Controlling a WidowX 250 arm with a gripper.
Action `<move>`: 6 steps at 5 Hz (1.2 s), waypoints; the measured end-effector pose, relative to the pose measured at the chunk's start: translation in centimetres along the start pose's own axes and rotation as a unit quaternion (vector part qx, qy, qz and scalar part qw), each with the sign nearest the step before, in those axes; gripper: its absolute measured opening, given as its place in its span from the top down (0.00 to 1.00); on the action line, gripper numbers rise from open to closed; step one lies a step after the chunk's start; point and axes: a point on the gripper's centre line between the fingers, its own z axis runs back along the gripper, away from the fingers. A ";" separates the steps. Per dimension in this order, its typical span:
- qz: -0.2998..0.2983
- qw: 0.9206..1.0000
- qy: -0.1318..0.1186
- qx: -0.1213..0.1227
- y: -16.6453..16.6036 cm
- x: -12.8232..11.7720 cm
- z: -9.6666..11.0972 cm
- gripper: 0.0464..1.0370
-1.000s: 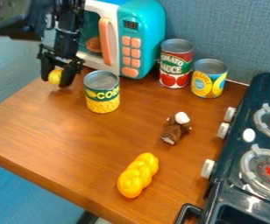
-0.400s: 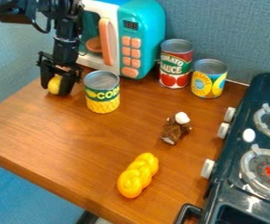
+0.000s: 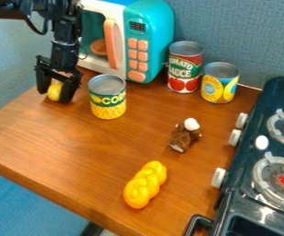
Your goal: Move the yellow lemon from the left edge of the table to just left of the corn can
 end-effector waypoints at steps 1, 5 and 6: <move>0.002 1.000 -0.010 -0.002 0.1 0.0 -0.1 0.04; -0.007 0.993 -0.102 -0.053 0.5 -5.9 4.1 0.04; -0.018 0.992 -0.117 -0.052 1.1 -9.0 6.2 0.04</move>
